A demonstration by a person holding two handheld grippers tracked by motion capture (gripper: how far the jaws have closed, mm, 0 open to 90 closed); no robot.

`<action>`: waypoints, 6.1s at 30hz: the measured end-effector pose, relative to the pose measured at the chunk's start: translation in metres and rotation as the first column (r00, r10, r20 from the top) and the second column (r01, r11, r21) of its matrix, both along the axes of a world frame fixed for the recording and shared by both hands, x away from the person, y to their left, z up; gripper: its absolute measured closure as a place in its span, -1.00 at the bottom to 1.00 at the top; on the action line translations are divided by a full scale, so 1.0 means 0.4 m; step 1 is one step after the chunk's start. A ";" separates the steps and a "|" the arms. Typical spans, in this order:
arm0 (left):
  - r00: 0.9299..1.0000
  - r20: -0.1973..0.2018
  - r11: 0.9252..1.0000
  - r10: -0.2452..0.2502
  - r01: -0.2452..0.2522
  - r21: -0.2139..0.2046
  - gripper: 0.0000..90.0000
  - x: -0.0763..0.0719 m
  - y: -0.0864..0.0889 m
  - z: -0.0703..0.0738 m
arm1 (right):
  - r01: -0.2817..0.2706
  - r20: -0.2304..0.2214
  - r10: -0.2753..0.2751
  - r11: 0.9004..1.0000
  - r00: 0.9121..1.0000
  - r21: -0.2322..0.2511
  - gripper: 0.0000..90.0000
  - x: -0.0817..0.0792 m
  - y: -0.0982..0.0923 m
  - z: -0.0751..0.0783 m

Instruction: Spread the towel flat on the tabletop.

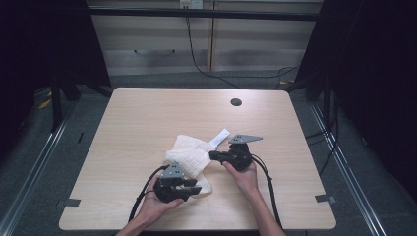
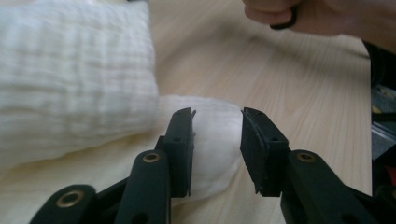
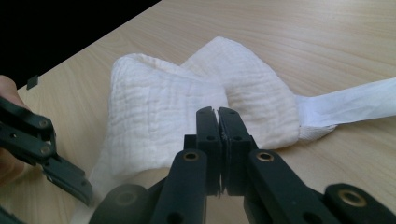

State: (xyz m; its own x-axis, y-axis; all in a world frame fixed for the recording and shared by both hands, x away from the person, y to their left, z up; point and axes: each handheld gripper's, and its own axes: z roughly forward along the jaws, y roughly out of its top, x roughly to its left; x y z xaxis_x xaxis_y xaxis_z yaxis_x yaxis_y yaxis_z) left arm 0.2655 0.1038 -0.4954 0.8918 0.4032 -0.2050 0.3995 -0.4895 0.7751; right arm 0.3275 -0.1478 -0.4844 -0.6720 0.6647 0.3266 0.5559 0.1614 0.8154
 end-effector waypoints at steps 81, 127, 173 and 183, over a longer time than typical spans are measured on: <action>0.998 0.008 0.998 0.067 -0.067 -0.015 0.40 -0.027 0.280 0.032 | 0.082 -0.054 -0.091 0.986 0.994 -0.143 0.95 -0.110 -0.161 -0.010; 0.995 -0.039 0.995 0.090 -0.088 0.053 0.93 0.019 0.289 -0.026 | -0.015 -0.048 0.009 0.991 0.999 -0.130 0.47 -0.111 -0.158 -0.036; 0.982 0.012 0.970 0.186 -0.181 -0.162 0.95 0.058 0.304 0.121 | 0.022 0.088 -0.020 0.999 0.996 -0.025 0.99 -0.128 -0.182 0.099; 0.973 0.065 0.941 0.220 -0.195 -0.277 0.94 0.085 0.315 0.241 | 0.039 0.170 -0.042 0.999 0.985 0.023 0.99 -0.109 -0.187 0.230</action>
